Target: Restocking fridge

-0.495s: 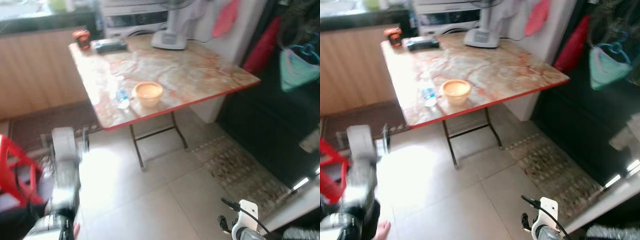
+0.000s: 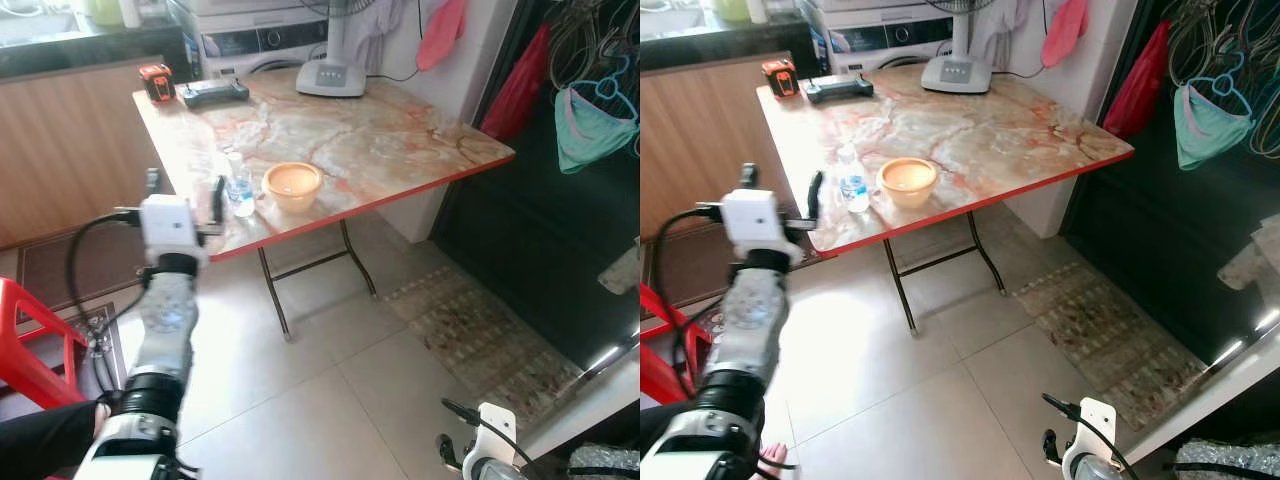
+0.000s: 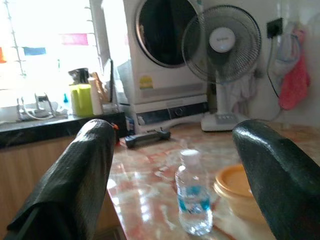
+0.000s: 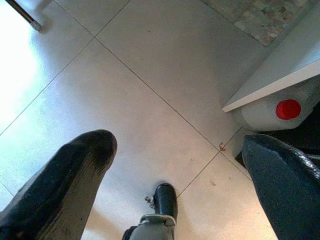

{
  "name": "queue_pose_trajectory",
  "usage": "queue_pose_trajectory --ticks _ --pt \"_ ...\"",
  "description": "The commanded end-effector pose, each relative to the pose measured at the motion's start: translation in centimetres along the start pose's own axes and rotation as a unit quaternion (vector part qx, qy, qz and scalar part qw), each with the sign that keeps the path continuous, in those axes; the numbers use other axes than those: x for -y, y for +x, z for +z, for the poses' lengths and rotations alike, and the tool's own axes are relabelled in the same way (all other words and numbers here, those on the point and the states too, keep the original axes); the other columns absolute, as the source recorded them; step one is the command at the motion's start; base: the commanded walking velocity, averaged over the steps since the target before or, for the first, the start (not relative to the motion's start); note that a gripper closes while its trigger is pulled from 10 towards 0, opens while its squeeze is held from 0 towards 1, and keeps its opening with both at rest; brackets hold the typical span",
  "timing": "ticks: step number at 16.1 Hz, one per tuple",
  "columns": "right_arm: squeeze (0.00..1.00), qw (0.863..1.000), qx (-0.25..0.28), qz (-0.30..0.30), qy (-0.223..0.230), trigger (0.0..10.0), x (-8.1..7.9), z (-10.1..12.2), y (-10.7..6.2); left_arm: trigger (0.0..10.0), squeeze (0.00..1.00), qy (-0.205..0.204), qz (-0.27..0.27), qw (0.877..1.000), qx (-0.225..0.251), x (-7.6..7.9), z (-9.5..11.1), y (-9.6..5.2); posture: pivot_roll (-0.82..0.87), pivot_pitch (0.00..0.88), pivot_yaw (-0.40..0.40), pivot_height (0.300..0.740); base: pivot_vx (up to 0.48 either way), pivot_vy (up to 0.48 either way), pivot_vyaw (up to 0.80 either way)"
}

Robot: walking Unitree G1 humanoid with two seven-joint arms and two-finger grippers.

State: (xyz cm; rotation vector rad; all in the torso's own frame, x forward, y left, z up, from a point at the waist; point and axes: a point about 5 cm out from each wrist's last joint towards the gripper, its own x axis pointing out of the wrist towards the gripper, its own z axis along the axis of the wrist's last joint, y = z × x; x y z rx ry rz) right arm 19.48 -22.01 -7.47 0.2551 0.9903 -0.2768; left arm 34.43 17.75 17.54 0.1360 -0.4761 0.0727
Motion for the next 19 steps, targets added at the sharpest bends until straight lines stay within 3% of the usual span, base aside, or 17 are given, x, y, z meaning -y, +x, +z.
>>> queue_pose_trajectory --ticks 1,7,10,11,14,16,19 --pt "0.0 1.0 0.009 -0.002 0.002 10.0 0.1 0.2 0.0 10.0 0.0 0.003 0.006 1.0 -0.012 -0.1 -0.2 -0.1 0.02 0.0 -0.027 0.74 0.0 0.0 0.0" --pt "0.0 1.0 0.004 -0.006 -0.007 10.0 0.9 -0.8 -0.2 10.0 0.0 -0.017 0.027 0.999 -0.02 -0.8 0.2 -1.2 0.01 0.0 -0.037 0.74 0.0 0.0 0.0" --pt "0.0 0.999 -0.001 -0.01 -0.043 10.0 1.7 -2.2 -0.4 10.0 0.0 0.005 0.009 0.999 -0.048 -0.9 -1.0 -3.5 0.01 0.0 -0.034 0.74 0.0 0.0 0.0" --pt "0.0 0.998 -0.01 -0.013 -0.057 10.0 2.0 -3.0 -0.5 10.0 0.0 0.011 -0.005 0.998 -0.06 -0.9 -1.3 -5.0 0.0 0.0 -0.026 0.74 0.0 0.0 0.0" --pt "0.0 0.996 -0.008 -0.018 -0.089 10.0 2.8 -3.9 -0.8 10.0 0.0 0.017 -0.002 0.997 -0.078 -1.4 -1.4 -6.7 -0.01 0.0 -0.013 0.74 0.0 0.0 0.0" --pt "0.0 0.989 -0.011 -0.005 -0.147 10.0 3.1 -4.4 -1.0 10.0 0.0 0.004 -0.027 0.996 -0.081 -0.3 -0.9 -7.7 -0.03 0.0 0.001 0.74 0.0 0.0 0.0" --pt "0.0 0.989 -0.033 0.02 -0.145 10.0 3.2 -5.7 -1.3 10.0 0.0 -0.007 -0.042 0.996 -0.08 0.8 0.2 -8.1 -0.01 0.0 -0.008 0.74 0.0 0.0 0.0"
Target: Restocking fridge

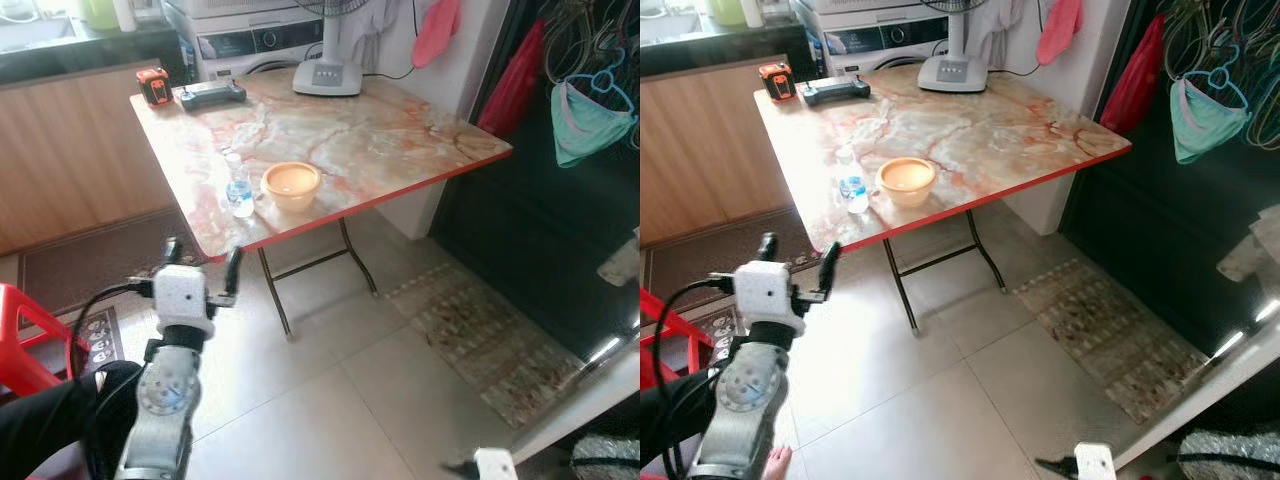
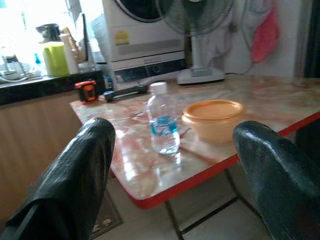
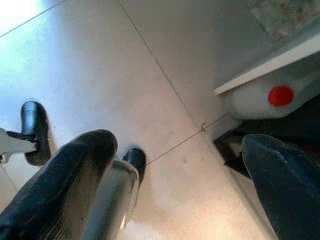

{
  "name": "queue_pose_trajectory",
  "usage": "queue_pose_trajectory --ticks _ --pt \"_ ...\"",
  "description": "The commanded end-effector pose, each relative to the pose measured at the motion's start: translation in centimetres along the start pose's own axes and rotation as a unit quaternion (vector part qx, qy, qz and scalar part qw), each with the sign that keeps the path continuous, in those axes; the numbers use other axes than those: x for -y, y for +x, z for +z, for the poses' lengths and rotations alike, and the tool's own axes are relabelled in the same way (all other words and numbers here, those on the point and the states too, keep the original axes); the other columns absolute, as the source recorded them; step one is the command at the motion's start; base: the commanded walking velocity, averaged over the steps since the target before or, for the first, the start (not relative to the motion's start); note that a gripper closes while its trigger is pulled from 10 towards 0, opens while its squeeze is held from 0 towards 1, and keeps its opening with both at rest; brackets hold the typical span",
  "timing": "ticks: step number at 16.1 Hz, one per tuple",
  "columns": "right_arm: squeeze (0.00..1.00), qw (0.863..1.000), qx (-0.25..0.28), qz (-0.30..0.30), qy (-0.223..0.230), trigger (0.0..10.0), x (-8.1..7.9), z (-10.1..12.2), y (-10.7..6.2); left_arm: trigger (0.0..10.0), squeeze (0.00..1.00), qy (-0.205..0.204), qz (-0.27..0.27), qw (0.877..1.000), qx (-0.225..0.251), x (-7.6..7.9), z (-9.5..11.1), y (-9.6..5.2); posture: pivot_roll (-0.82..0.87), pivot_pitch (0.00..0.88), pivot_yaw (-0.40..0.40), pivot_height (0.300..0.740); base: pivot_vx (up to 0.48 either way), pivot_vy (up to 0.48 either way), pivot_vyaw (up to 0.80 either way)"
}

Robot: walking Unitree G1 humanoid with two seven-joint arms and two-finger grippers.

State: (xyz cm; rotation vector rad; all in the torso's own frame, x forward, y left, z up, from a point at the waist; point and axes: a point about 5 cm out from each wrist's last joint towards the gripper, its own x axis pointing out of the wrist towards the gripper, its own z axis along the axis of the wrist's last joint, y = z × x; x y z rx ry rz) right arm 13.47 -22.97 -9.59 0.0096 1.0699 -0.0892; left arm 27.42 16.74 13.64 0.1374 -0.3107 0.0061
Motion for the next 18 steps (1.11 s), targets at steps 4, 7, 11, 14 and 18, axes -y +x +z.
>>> queue_pose_trajectory --ticks 4,7,11,14,18 --pt "0.0 0.995 -0.014 -0.045 0.093 10.0 0.7 -1.9 -0.4 10.0 0.0 0.003 0.087 0.996 0.007 -1.6 1.3 0.1 0.06 0.0 -0.033 0.74 0.0 0.0 0.0" --pt "0.0 0.993 -0.014 -0.046 0.108 10.0 0.5 -2.3 -0.5 10.0 0.0 -0.01 0.093 0.996 0.006 -1.9 2.1 1.1 0.07 0.0 -0.028 0.74 0.0 0.0 0.0" --pt "0.0 0.987 -0.013 -0.058 0.146 10.0 0.5 -2.8 -0.6 10.0 0.0 -0.012 0.091 0.996 0.0 -2.3 2.2 0.8 0.06 0.0 -0.009 0.74 0.121 0.0 0.0" --pt "0.0 0.99 -0.018 -0.048 0.128 10.0 0.3 -2.9 -0.6 10.0 0.0 -0.012 0.089 0.996 0.002 -2.4 2.6 1.1 0.07 0.0 -0.011 0.74 0.242 0.0 0.4" --pt "0.0 0.992 -0.026 -0.035 0.117 10.0 0.2 -3.1 -0.6 10.0 0.0 -0.021 0.076 0.997 0.003 -1.4 2.8 1.4 0.1 0.0 -0.035 0.74 0.253 0.0 0.2"
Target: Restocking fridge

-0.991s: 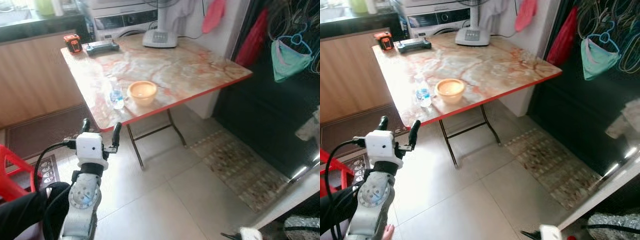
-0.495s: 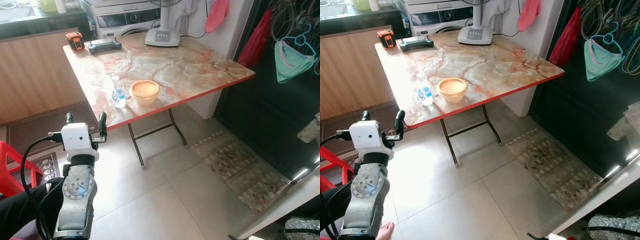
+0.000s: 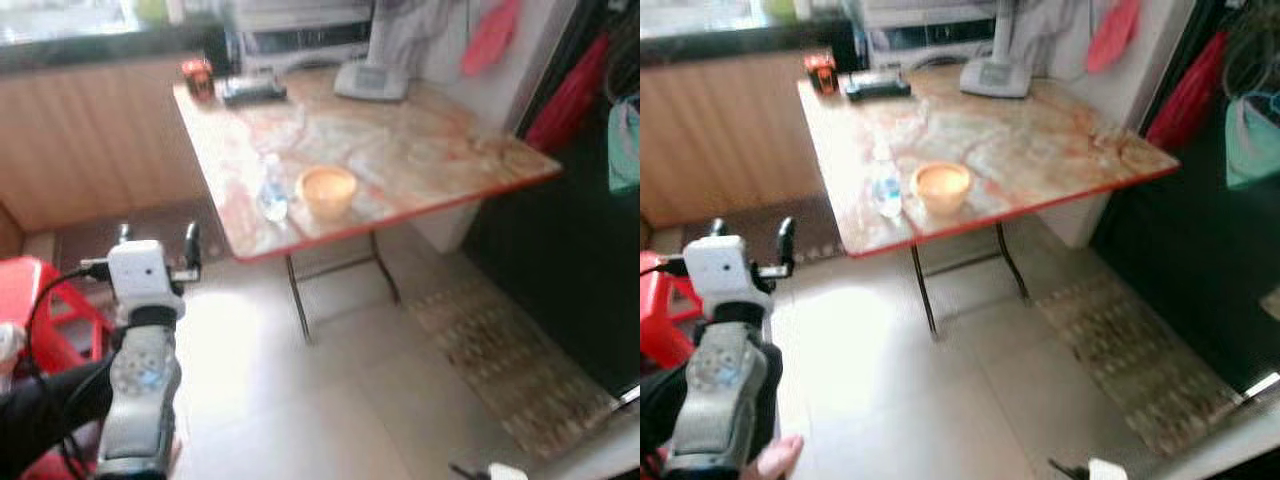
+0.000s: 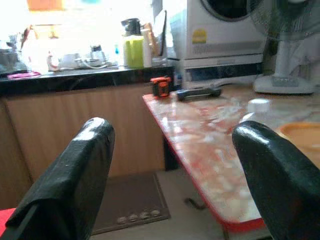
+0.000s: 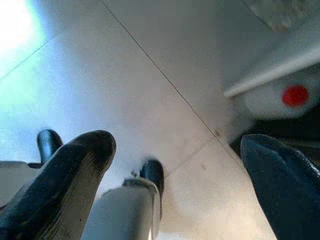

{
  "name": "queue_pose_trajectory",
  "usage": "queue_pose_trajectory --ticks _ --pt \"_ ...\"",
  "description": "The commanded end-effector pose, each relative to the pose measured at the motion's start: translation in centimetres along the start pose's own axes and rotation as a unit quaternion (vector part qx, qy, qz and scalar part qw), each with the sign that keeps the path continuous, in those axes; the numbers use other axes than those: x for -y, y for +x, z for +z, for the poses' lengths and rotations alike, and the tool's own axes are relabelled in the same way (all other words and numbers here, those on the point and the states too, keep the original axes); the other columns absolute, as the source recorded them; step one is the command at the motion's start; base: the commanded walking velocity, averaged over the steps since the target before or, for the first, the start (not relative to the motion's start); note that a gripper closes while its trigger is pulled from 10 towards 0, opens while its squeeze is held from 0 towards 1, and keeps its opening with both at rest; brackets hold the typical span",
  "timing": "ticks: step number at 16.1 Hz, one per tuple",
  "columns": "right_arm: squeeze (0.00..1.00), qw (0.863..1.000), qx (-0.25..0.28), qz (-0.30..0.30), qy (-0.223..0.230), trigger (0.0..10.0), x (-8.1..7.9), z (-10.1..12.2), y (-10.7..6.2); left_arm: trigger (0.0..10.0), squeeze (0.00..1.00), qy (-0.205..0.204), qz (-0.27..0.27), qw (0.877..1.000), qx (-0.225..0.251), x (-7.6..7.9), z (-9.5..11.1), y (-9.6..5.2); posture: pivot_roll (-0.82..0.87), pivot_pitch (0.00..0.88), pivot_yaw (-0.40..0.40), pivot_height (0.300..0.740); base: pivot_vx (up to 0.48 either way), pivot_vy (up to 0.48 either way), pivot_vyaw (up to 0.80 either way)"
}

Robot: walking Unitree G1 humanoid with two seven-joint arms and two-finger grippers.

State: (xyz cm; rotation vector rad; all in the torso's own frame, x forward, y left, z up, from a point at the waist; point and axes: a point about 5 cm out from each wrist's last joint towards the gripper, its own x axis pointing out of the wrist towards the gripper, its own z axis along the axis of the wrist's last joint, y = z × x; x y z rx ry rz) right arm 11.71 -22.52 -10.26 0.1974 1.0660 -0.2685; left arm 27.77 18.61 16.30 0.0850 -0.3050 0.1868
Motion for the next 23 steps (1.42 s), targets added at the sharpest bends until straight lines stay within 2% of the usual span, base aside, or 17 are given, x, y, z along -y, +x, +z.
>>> queue_pose_trajectory --ticks 1,5,8,14,16,18,23 --pt "0.0 1.0 -0.02 -0.011 -0.003 10.0 0.9 -1.0 -0.3 10.0 0.0 -0.014 -0.008 1.0 0.008 0.8 0.5 0.0 0.11 0.0 -0.045 0.74 0.262 0.0 0.0" --pt "0.0 1.0 -0.014 -0.014 0.007 10.0 1.1 -0.9 -0.3 10.0 0.0 -0.013 -0.001 1.0 0.005 0.6 0.5 -0.3 0.13 0.0 -0.063 0.74 0.263 0.0 0.0" --pt "0.0 1.0 -0.013 -0.009 -0.003 10.0 1.2 -0.7 -0.3 10.0 0.0 -0.017 0.018 0.999 0.023 0.4 1.4 0.4 0.16 0.0 -0.091 0.74 0.274 0.0 0.0" --pt "0.0 1.0 -0.011 -0.007 -0.004 10.0 1.2 -0.5 -0.3 10.0 0.0 -0.014 0.014 1.0 0.019 0.5 1.3 0.1 0.15 0.0 -0.089 0.74 0.282 0.0 0.0" --pt "0.0 1.0 -0.012 0.002 -0.015 10.0 1.0 -0.4 -0.2 10.0 0.0 -0.032 0.02 0.999 0.018 0.6 1.5 0.3 0.15 0.0 -0.09 0.74 0.281 0.0 0.0" --pt "0.0 1.0 -0.01 -0.001 0.003 10.0 1.0 -0.5 -0.2 10.0 0.0 -0.019 0.013 0.999 0.022 0.7 1.8 0.3 0.15 0.0 -0.086 0.74 0.281 0.0 0.0" --pt "0.0 1.0 -0.01 0.004 -0.008 10.0 0.8 -0.4 -0.2 10.0 0.0 -0.016 0.01 1.0 0.02 0.7 1.8 0.3 0.14 0.0 -0.081 0.74 0.283 0.0 0.22"
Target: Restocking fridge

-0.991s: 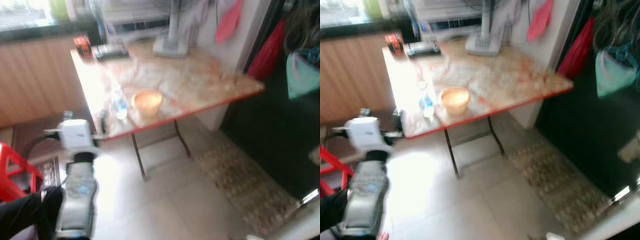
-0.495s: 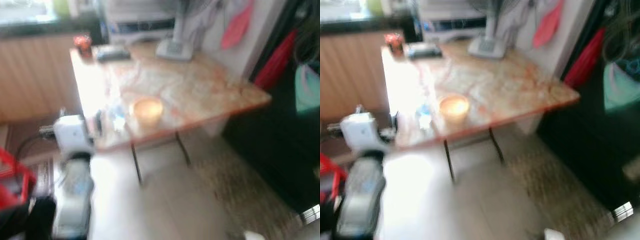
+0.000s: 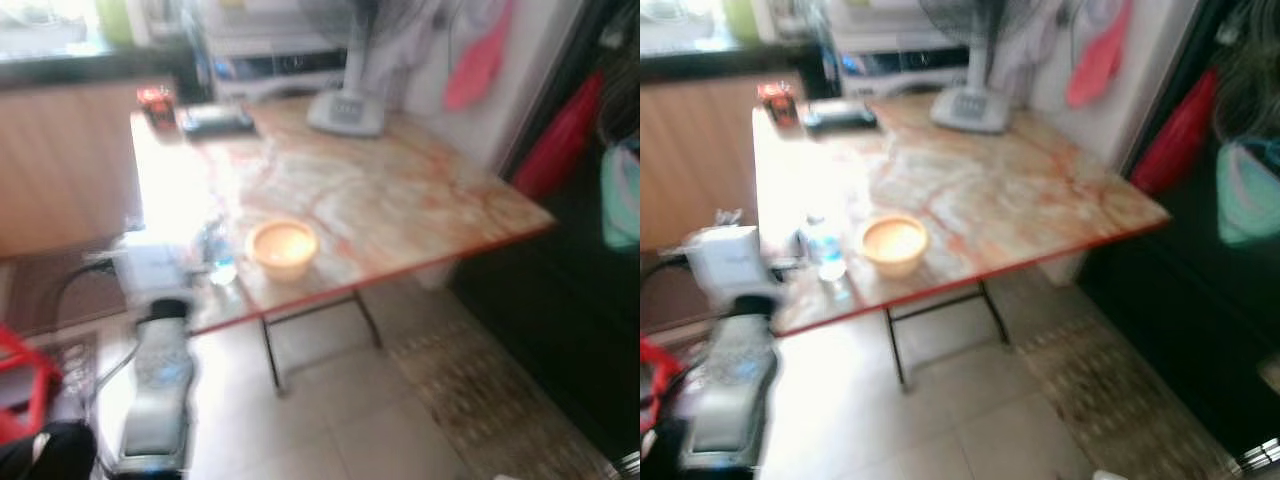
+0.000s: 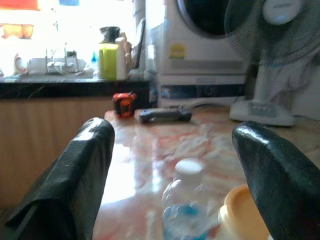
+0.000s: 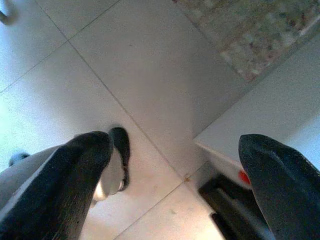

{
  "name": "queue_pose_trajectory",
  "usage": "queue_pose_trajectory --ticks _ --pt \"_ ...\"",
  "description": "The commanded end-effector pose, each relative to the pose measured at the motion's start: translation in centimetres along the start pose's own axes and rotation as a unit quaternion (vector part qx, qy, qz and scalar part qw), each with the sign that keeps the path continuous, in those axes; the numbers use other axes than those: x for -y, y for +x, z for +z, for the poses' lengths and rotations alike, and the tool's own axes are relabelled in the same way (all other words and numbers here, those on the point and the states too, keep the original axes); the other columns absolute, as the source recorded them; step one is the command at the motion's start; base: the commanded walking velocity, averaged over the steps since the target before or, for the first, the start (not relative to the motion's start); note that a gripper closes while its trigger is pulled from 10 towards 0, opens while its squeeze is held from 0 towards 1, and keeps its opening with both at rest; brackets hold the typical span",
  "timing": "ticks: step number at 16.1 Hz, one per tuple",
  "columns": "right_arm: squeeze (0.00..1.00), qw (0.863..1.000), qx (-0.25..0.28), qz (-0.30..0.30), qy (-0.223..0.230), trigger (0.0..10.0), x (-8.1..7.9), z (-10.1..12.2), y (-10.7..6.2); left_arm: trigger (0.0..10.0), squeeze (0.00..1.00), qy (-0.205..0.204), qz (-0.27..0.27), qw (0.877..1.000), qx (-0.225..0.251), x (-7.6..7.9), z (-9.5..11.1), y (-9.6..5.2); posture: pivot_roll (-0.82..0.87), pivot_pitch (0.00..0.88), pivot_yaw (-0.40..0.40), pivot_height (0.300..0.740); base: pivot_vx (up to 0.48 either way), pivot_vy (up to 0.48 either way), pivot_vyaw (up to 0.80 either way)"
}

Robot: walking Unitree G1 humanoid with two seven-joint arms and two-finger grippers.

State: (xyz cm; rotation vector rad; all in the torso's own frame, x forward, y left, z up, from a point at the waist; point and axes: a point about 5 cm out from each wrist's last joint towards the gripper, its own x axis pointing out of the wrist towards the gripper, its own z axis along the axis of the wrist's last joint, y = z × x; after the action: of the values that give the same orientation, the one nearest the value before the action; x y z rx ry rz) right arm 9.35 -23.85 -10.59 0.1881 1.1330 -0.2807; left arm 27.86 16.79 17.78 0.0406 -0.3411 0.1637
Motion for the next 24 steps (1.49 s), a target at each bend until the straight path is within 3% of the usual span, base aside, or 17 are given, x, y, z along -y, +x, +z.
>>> queue_pose_trajectory --ticks 1,12,14,16,20,24 --pt "0.0 1.0 0.022 0.017 -0.003 10.0 -1.2 1.4 0.3 10.0 0.0 0.01 0.017 1.0 0.005 -1.1 0.4 0.1 0.15 0.0 -0.08 0.74 0.281 0.0 0.56" --pt "0.0 1.0 0.024 0.017 0.006 10.0 -1.2 1.5 0.3 10.0 0.0 0.008 0.019 1.0 0.007 -1.1 0.7 0.0 0.15 0.0 -0.082 0.74 0.283 0.0 0.0" --pt "0.0 1.0 0.025 0.016 0.009 10.0 -1.1 1.5 0.3 10.0 0.0 0.019 0.006 1.0 0.022 -0.8 1.5 0.2 0.15 0.0 -0.082 0.74 0.27 0.0 0.0" --pt "0.0 1.0 0.025 0.016 -0.001 10.0 -1.1 1.5 0.3 10.0 0.0 0.019 -0.057 0.998 0.03 0.5 1.9 0.0 0.16 0.0 -0.08 0.74 0.0 0.0 0.0" --pt "0.0 0.999 0.026 0.018 0.005 10.0 -1.3 1.5 0.3 10.0 0.0 0.018 -0.099 0.995 0.016 1.9 2.2 -0.3 0.15 0.0 -0.074 0.74 0.0 0.0 0.0" --pt "0.0 1.0 0.024 0.017 0.002 10.0 -1.3 1.5 0.3 10.0 0.0 -0.007 -0.161 0.986 -0.03 2.8 5.5 1.2 0.17 0.0 -0.074 0.74 0.0 0.0 0.0"
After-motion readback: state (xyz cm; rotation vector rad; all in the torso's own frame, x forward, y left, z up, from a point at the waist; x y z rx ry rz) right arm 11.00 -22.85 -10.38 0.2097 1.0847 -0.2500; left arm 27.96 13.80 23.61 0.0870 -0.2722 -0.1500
